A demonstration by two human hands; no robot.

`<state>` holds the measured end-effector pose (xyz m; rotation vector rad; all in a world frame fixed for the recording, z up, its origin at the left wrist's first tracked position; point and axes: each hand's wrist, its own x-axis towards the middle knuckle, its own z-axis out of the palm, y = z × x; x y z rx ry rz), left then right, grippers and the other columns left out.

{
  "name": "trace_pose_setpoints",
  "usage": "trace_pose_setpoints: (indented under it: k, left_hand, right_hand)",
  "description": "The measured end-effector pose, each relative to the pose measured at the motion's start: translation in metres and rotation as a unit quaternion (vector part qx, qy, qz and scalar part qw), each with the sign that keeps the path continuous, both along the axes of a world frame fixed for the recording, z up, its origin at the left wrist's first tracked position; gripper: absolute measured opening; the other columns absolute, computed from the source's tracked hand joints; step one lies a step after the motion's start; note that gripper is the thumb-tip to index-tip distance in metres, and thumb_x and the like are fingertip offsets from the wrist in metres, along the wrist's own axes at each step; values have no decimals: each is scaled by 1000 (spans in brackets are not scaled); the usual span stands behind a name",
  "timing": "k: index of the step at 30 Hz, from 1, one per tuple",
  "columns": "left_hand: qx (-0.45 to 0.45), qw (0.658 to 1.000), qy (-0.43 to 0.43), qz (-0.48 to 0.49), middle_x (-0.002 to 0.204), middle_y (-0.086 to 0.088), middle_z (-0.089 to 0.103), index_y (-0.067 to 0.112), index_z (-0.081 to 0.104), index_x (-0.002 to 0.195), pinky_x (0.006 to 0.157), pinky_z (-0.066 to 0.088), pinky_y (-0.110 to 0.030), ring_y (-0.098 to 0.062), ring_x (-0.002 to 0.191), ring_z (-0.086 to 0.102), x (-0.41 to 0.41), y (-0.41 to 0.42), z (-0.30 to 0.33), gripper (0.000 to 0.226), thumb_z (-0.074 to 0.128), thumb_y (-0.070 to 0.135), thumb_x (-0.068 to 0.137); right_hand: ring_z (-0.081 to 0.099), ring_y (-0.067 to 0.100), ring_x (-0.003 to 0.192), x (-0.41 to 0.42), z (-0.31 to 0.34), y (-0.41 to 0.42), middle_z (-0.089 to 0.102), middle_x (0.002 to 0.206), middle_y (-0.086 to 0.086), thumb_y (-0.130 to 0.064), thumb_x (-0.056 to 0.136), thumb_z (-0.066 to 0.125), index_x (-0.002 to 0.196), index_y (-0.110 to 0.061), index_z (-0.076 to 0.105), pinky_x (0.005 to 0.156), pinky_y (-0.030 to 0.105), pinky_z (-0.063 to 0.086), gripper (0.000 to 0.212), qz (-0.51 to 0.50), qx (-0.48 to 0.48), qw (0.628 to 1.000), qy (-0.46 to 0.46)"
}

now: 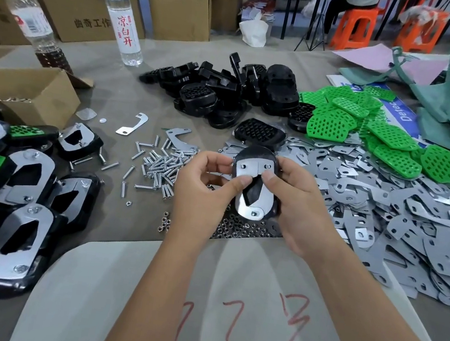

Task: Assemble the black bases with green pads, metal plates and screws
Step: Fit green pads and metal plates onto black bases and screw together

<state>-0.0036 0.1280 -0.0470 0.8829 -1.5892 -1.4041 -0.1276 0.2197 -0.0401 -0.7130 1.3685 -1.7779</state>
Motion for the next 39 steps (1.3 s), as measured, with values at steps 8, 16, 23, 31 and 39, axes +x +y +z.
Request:
trace_pose_setpoints:
  k: [8, 16, 23, 31, 39]
  left_hand:
    - [129, 985, 93, -63, 101, -10, 78, 12, 77, 102, 87, 57, -47, -28, 91, 72, 0, 3, 10, 24, 80, 21, 80]
    - [131, 982, 111, 73, 91, -9, 78, 11, 74, 94, 94, 58, -59, -27, 87, 73, 9, -15, 7, 11, 81, 9, 85]
    - [196, 961, 147, 126, 103, -25, 73, 4, 70, 100, 100, 53, -65, -31, 89, 68, 17, -27, 6, 18, 81, 8, 86]
    - [185, 971, 121, 94, 91, -13, 67, 17, 65, 82, 90, 55, -58, -27, 83, 63, 15, -19, 9, 18, 81, 20, 75]
    - [152, 985, 71, 45, 95, -27, 73, 20, 60, 81, 84, 57, -62, -29, 80, 67, 8, -5, 11, 23, 79, 29, 73]
  right_hand:
    - [66, 37, 102, 9, 9, 5, 67, 127, 27, -13, 108, 48, 131, -11, 63, 75, 44, 52, 27, 80, -34, 996, -10]
    - [58, 11, 104, -9, 4, 7, 66, 105, -8, -19, 96, 72, 120, -22, 69, 87, 32, 52, 24, 11, 81, 895, 439]
    - [43, 16, 103, -1, 6, 5, 58, 98, -9, -28, 89, 81, 97, -34, 77, 94, 34, 39, 11, 134, 170, 788, 577]
    - [51, 10, 88, 2, 4, 4, 61, 82, -16, -16, 94, 74, 86, -21, 69, 78, 27, 40, 10, 99, 146, 821, 543]
    - [70, 21, 71, -5, 1, 5, 75, 73, -2, -4, 84, 83, 89, -19, 77, 79, 43, 60, 18, -1, 75, 937, 342]
